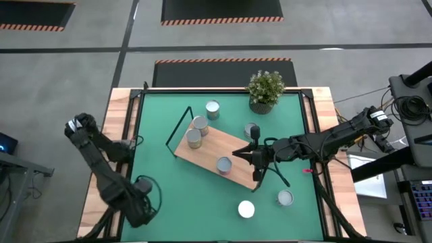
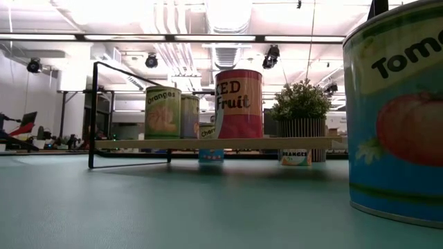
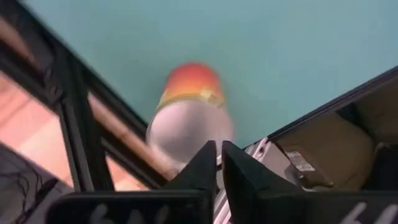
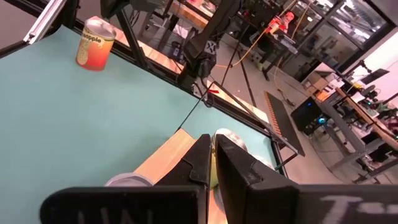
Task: Pick and place cans onto a shelf
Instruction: Put the canned pineapple on the shelf
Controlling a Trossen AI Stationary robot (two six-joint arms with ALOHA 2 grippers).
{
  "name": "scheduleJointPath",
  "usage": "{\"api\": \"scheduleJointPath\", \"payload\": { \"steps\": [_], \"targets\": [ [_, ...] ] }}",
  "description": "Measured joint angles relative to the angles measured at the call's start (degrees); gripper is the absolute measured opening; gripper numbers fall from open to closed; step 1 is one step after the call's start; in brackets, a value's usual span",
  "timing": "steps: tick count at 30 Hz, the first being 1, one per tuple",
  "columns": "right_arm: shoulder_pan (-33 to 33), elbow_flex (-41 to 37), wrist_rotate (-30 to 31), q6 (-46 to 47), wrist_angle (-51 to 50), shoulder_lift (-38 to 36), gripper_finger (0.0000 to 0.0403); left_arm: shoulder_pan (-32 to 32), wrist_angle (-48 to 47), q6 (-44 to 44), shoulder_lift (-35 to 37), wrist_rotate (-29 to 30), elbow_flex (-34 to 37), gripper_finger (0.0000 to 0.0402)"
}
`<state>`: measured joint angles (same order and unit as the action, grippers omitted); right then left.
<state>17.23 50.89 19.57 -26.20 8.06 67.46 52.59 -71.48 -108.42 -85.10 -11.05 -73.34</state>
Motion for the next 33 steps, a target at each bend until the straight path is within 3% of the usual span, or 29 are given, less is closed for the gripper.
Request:
{"api": "scheduleJointPath", "payload": {
  "steps": [4,11,18,23,33],
  "targets": [
    [0.0,0.2,0.0,-0.7,0.0,0.0,0.0013,4.1,0.1,-9.5,0.0,1.4,0.0,0.0066],
    [0.0,0.4,0.0,-2.0,0.0,0.0,0.0013,9.5,0.1,-24.5,0.0,3.0,0.3,0.0215],
    [0.0,0.4,0.0,-2.6,0.0,0.0,0.0013,10.0,1.0,-26.1,0.0,6.5,2.0,0.0328],
    [0.0,0.4,0.0,-2.6,0.0,0.0,0.0013,10.1,2.0,-27.0,0.0,6.6,4.1,0.0359],
    [0.0,0.4,0.0,-3.1,0.1,0.0,0.0013,10.1,7.3,-27.4,0.0,8.9,7.8,0.0361]
  ]
}}
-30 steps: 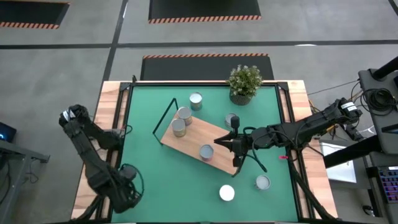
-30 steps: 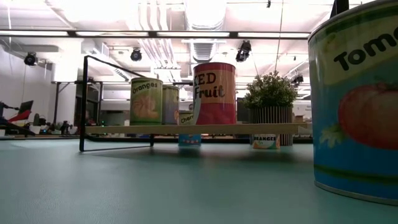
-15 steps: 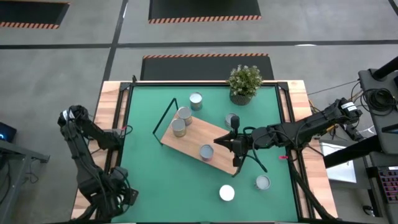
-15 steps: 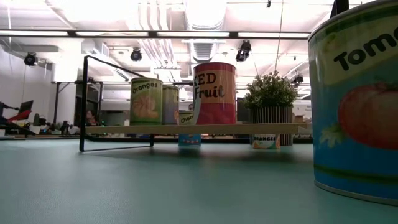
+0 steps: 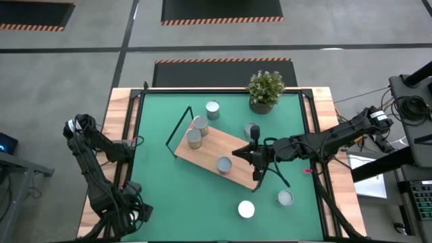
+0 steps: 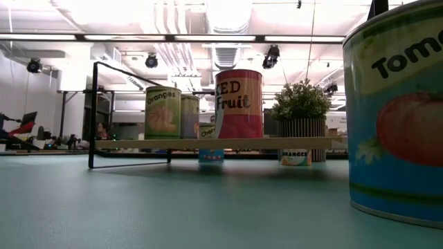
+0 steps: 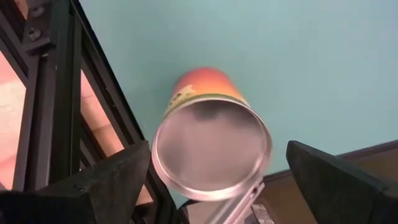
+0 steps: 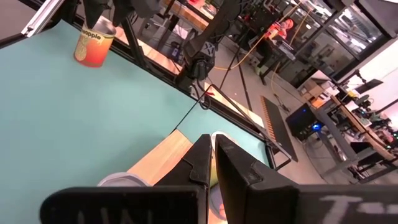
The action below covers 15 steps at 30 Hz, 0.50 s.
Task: Pick and place cans onto a shelf
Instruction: Put the canned pineapple on the shelf
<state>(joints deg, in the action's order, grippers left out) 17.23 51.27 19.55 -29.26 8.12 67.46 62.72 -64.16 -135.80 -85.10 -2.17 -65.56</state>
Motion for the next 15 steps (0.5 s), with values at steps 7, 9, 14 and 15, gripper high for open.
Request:
{"api": "scheduleJointPath", "payload": {
  "steps": [7,9,14,15],
  "targets": [
    [0.0,0.0,0.0,-1.4,0.4,0.0,0.0013,0.2,-0.1,0.2,0.0,0.1,0.1,0.0361],
    [0.0,0.0,0.0,-1.4,0.4,0.0,0.0013,0.4,0.0,0.2,0.0,0.3,0.4,0.0361],
    [0.0,0.0,0.0,-1.5,0.4,0.0,0.0013,0.8,-0.2,0.4,-2.9,0.3,0.5,0.0361],
    [0.0,0.0,0.0,-1.5,0.4,0.0,0.0013,0.7,-0.1,0.8,-3.7,0.3,0.3,0.0361]
  ]
}}
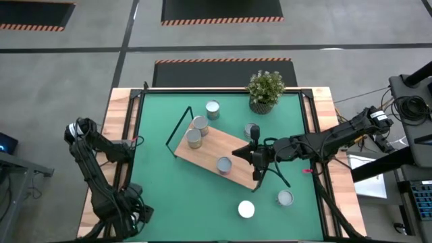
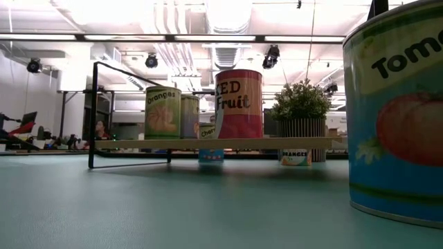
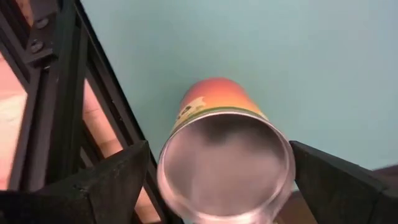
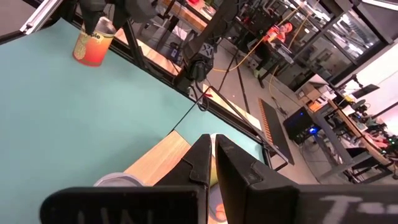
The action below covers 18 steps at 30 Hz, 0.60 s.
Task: Pick and place cans onto a shelf
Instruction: Put the canned pineapple on the shelf
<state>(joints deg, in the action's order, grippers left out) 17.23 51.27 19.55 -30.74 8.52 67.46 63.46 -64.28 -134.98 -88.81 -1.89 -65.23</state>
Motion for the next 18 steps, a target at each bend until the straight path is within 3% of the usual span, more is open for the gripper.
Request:
{"api": "scheduleJointPath", "payload": {
  "steps": [5,12,18],
  "targets": [
    [0.0,0.0,0.0,0.0,0.0,0.0,0.0013,0.0,0.1,1.8,-3.4,-0.1,-1.1,0.0348],
    [0.0,0.0,0.0,0.0,0.1,0.0,0.0013,0.0,-0.1,2.5,-4.1,-0.1,-1.5,0.0297],
    [0.0,0.0,0.0,0.1,0.1,0.0,0.0013,-0.1,-0.7,3.9,-3.8,-0.1,-1.5,0.0306]
  ]
}}
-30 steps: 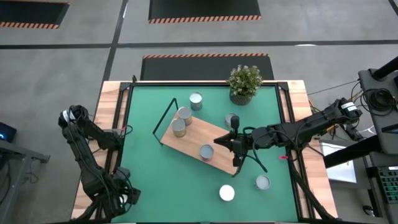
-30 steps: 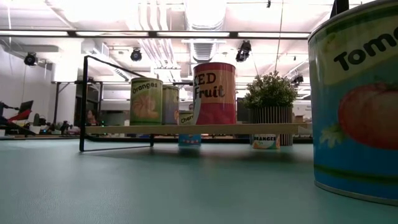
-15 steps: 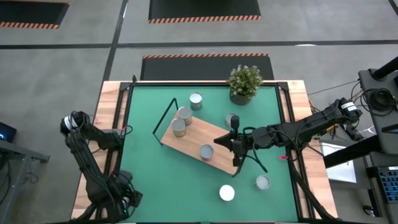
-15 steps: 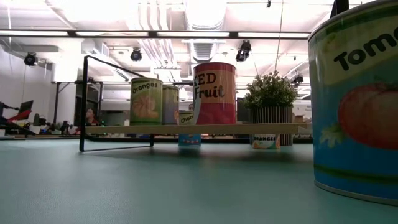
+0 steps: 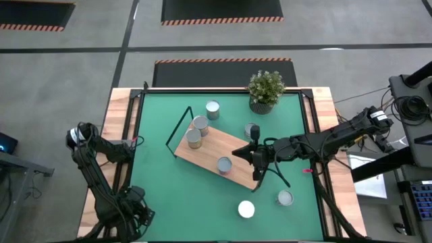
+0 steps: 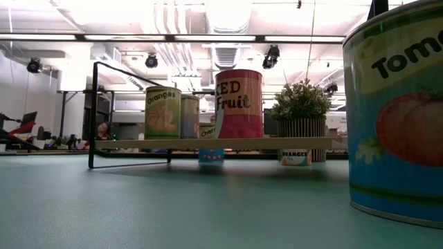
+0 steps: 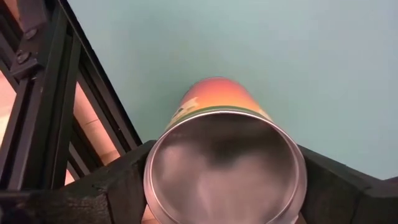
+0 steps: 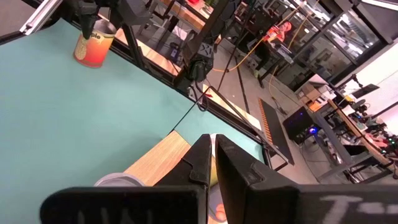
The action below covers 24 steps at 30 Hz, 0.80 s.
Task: Pick and place cans onto a shelf
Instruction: Put the canned pineapple on the shelf
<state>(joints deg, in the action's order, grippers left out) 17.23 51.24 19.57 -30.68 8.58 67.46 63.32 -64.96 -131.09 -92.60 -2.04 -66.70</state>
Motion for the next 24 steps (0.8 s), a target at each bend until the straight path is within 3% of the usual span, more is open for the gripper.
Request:
{"api": "scheduleJointPath", "payload": {
  "steps": [24],
  "targets": [
    [0.0,0.0,0.0,0.0,0.0,0.0,0.0013,-0.2,-0.7,1.9,0.9,0.1,0.0,0.0308]
  ]
}}
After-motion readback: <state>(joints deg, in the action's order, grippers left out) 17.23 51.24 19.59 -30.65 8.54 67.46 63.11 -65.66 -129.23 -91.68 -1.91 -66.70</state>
